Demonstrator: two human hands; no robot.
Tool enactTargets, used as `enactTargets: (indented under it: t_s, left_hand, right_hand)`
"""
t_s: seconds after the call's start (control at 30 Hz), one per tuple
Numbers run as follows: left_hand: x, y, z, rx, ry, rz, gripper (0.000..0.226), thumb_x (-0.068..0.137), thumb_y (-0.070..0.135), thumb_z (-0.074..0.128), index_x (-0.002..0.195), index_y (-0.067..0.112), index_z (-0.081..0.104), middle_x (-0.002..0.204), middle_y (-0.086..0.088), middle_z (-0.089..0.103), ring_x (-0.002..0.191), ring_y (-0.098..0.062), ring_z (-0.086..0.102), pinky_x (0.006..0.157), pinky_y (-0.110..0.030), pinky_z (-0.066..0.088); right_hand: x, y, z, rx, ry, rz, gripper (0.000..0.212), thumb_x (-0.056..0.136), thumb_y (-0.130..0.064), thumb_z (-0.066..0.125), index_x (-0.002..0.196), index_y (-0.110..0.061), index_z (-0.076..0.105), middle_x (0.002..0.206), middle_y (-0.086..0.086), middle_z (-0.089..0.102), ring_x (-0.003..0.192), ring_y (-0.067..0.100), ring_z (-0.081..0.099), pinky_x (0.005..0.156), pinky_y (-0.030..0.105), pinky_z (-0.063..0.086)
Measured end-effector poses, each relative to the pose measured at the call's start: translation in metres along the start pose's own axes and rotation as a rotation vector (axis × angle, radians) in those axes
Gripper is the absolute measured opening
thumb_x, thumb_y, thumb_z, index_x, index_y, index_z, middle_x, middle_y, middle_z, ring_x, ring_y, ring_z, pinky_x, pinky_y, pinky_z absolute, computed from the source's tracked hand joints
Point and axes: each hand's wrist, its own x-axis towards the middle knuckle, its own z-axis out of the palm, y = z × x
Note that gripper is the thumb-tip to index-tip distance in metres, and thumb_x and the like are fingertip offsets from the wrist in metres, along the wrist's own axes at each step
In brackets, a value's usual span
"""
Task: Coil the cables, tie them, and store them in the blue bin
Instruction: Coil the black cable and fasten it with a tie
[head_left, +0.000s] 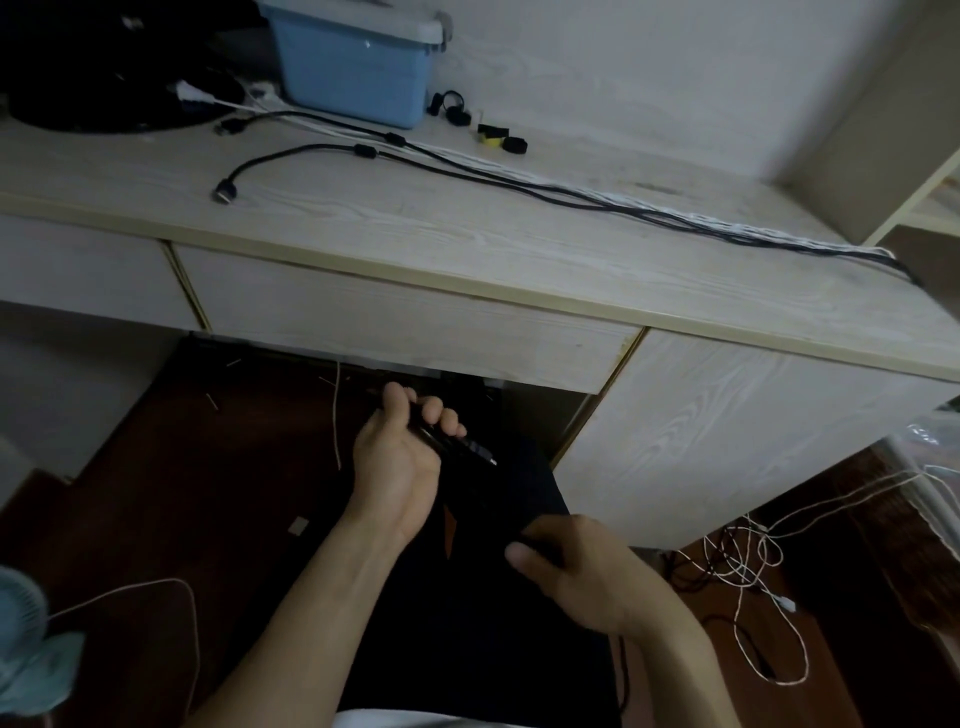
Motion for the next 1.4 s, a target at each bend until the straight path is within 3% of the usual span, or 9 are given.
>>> enactTargets:
  t_s: [0.17,0.3,0.43,0.53,0.67,0.83,1.03,1.2,1.4]
  left_hand:
    - [-0.008,-0.021,-0.007,0.917,-0.124,0.212,0.026,0.104,0.028,0.041,0.083,0.015,0.051,0.064,0.001,0.061,0.063,-0.012,0.060,0.075,-0.033,0.051]
    - [-0.019,-0.027,-0.001,1.132,-0.264,0.238,0.014,0.102,0.026,0.048,0.099,0.014,0.053,0.076,0.001,0.064,0.069,-0.006,0.062,0.070,-0.016,0.048]
    - [-0.023,-0.022,0.005,1.429,-0.419,0.030,0.027,0.102,0.040,0.042,0.098,0.016,0.053,0.086,0.002,0.064,0.078,-0.013,0.064,0.076,-0.037,0.053]
    - [-0.031,-0.013,0.009,1.251,-0.591,-0.326,0.049,0.103,0.052,0.028,0.078,0.016,0.050,0.062,-0.001,0.055,0.059,-0.020,0.052,0.060,-0.037,0.047]
    - [-0.041,-0.008,0.017,1.102,-0.742,-0.529,0.066,0.097,0.066,0.020,0.077,0.011,0.051,0.049,-0.005,0.039,0.042,-0.017,0.033,0.045,-0.027,0.031]
    - [-0.033,-0.001,0.012,0.857,-0.865,-0.654,0.055,0.098,0.059,0.038,0.065,0.015,0.045,0.041,0.001,0.025,0.033,-0.010,0.018,0.037,-0.025,0.016]
    - [-0.021,0.008,0.002,0.557,-0.648,-0.646,0.045,0.089,0.052,0.054,0.062,0.017,0.045,0.037,0.006,0.025,0.029,-0.006,0.019,0.033,-0.021,0.016]
    - [-0.008,0.020,-0.011,0.308,-0.510,-0.514,0.045,0.075,0.041,0.080,0.064,0.016,0.044,0.038,0.008,0.029,0.031,-0.006,0.024,0.035,-0.022,0.024]
    - [-0.018,0.011,-0.004,0.473,-0.514,-0.487,0.039,0.094,0.043,0.059,0.069,0.016,0.045,0.042,0.004,0.029,0.033,-0.008,0.025,0.037,-0.023,0.028]
  right_hand:
    - [-0.009,-0.023,0.001,0.048,-0.010,-0.101,0.022,0.102,-0.012,0.048,0.116,-0.023,0.061,0.092,-0.007,0.072,0.063,0.004,0.065,0.061,0.016,0.048]
    - [-0.009,-0.030,0.003,0.113,0.125,-0.115,0.018,0.104,-0.015,0.047,0.119,-0.023,0.043,0.101,-0.002,0.073,0.063,0.013,0.071,0.063,0.025,0.055]
    - [-0.007,-0.029,0.004,0.133,0.416,-0.237,0.017,0.098,-0.022,0.060,0.101,-0.026,0.044,0.086,-0.004,0.073,0.064,0.007,0.068,0.062,0.035,0.057]
    - [-0.010,-0.023,-0.004,0.206,0.597,-0.283,0.039,0.080,-0.042,0.079,0.097,-0.029,0.046,0.071,0.003,0.067,0.060,0.017,0.066,0.056,0.042,0.054]
    - [-0.012,-0.015,-0.009,0.342,0.616,-0.290,0.047,0.066,-0.063,0.082,0.084,-0.030,0.054,0.066,0.010,0.067,0.053,0.022,0.065,0.046,0.042,0.051]
    - [-0.017,-0.015,-0.016,0.426,0.486,-0.344,0.035,0.060,-0.028,0.093,0.078,-0.025,0.063,0.071,0.010,0.065,0.053,0.017,0.061,0.048,0.020,0.047]
    - [-0.018,0.000,-0.020,0.408,0.410,-0.273,0.017,0.079,-0.024,0.078,0.080,-0.013,0.065,0.070,0.007,0.067,0.057,0.014,0.063,0.053,0.025,0.048]
    - [-0.014,0.017,-0.021,0.520,0.591,-0.266,0.010,0.083,-0.010,0.073,0.091,-0.007,0.069,0.073,0.007,0.066,0.056,0.023,0.063,0.054,0.031,0.054]
    - [-0.009,0.014,-0.013,0.460,0.756,-0.262,0.011,0.096,-0.018,0.056,0.092,-0.014,0.065,0.068,0.009,0.059,0.046,0.020,0.047,0.042,0.035,0.038]
